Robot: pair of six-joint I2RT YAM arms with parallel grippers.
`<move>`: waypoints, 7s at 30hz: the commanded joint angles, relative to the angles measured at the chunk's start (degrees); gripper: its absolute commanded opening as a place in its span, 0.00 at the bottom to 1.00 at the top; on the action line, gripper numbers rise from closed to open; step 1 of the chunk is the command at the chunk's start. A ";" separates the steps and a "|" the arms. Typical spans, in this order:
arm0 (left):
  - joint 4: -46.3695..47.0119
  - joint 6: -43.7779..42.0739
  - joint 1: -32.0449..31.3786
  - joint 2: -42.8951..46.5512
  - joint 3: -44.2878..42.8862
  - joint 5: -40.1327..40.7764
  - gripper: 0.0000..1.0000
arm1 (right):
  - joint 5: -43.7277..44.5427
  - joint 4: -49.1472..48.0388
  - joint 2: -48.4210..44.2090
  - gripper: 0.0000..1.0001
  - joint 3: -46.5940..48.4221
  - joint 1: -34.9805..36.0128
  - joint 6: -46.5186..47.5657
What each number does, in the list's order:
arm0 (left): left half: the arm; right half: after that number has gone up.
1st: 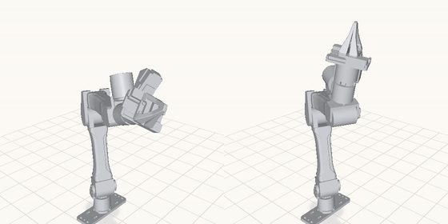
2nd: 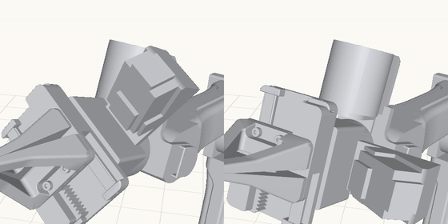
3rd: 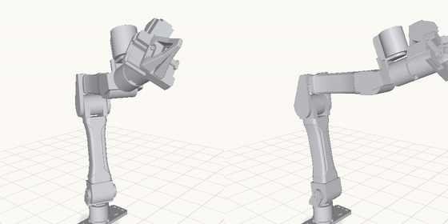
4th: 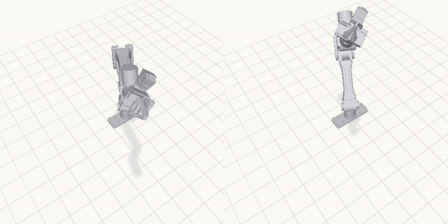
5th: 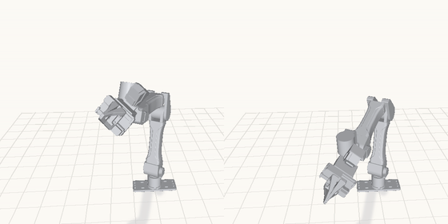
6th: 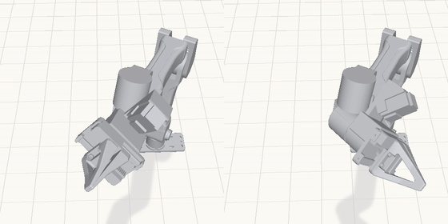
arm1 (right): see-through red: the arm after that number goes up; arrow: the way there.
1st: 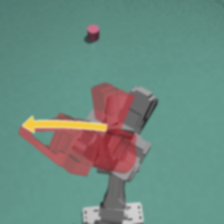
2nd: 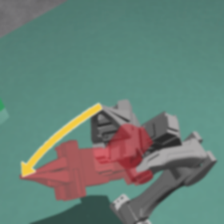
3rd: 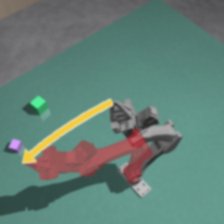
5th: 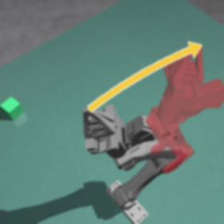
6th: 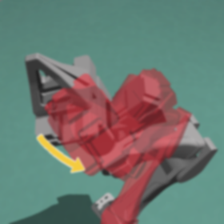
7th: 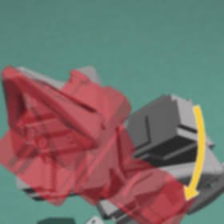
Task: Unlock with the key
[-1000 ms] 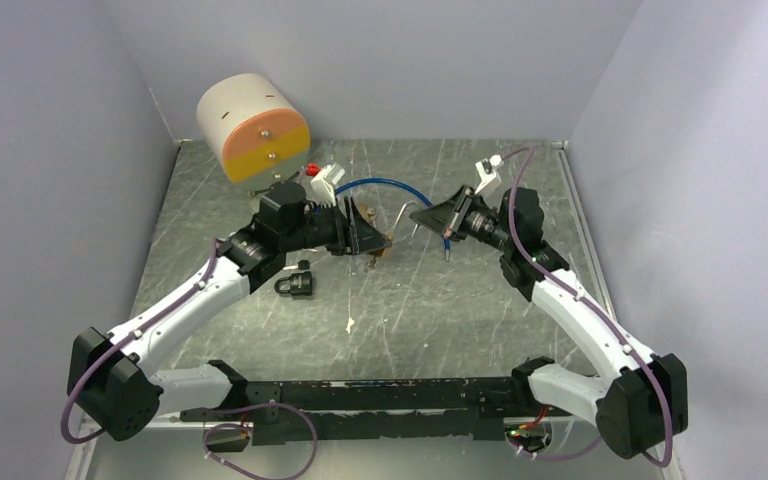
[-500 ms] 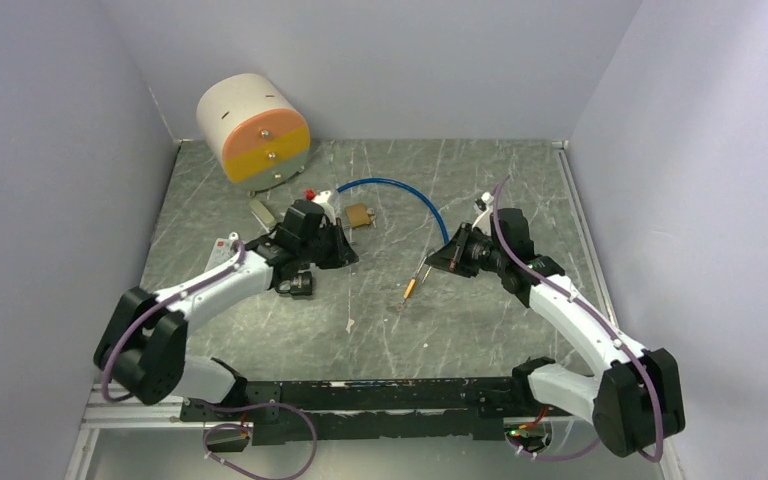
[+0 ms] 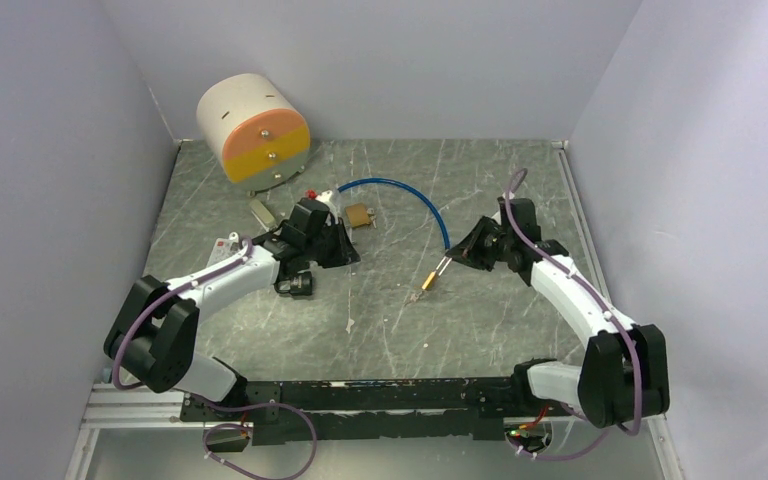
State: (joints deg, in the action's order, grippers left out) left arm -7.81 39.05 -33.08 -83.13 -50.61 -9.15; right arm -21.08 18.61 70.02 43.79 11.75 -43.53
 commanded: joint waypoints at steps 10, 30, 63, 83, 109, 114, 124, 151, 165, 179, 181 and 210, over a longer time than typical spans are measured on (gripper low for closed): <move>-1.43 1.54 -0.14 2.21 -0.27 0.79 0.39 | 6.91 13.13 -2.00 0.00 2.52 -9.44 -2.80; -5.80 0.98 0.36 8.11 2.50 3.87 0.56 | -2.90 -5.23 5.93 0.00 -1.61 -19.22 6.47; -32.37 5.63 10.00 8.97 -2.31 22.48 0.93 | 23.12 2.30 1.39 0.54 -0.54 -15.10 12.23; -16.85 -6.50 17.17 -12.11 -8.29 8.79 0.62 | 14.42 -5.21 12.21 0.44 2.94 13.38 3.10; -29.37 8.50 11.12 -22.27 -12.01 23.96 0.46 | 12.40 -5.69 18.02 0.43 5.38 15.65 3.21; -30.08 8.07 10.33 -21.58 -11.50 26.01 0.40 | 11.91 -5.88 18.87 0.43 5.60 15.97 2.82; -27.65 6.20 6.05 -22.33 -10.79 20.25 0.17 | 11.94 -5.95 19.80 0.42 6.09 16.80 2.86; -25.63 26.92 -6.30 -7.40 -5.15 14.75 0.60 | 19.44 -1.89 27.36 0.44 13.70 32.22 2.55; -36.56 41.98 -5.53 18.96 5.97 35.10 0.58 | 26.13 10.52 40.07 0.47 29.37 40.01 5.67; -37.72 44.97 -5.42 19.30 9.26 35.60 0.64 | 36.89 24.14 47.69 0.36 37.18 45.45 6.63; -36.64 44.94 -5.44 19.53 9.96 35.16 0.64 | 36.02 23.71 47.59 0.27 36.42 45.46 6.45; 8.45 27.21 3.90 9.70 14.94 -14.44 0.92 | 16.30 -16.06 16.64 0.16 7.37 43.34 17.16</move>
State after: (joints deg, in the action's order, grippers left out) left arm -5.50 73.06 -29.34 -71.59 -31.62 -17.52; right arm 0.60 8.80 89.06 51.96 55.20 -28.58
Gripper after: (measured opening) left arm 0.938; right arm 0.306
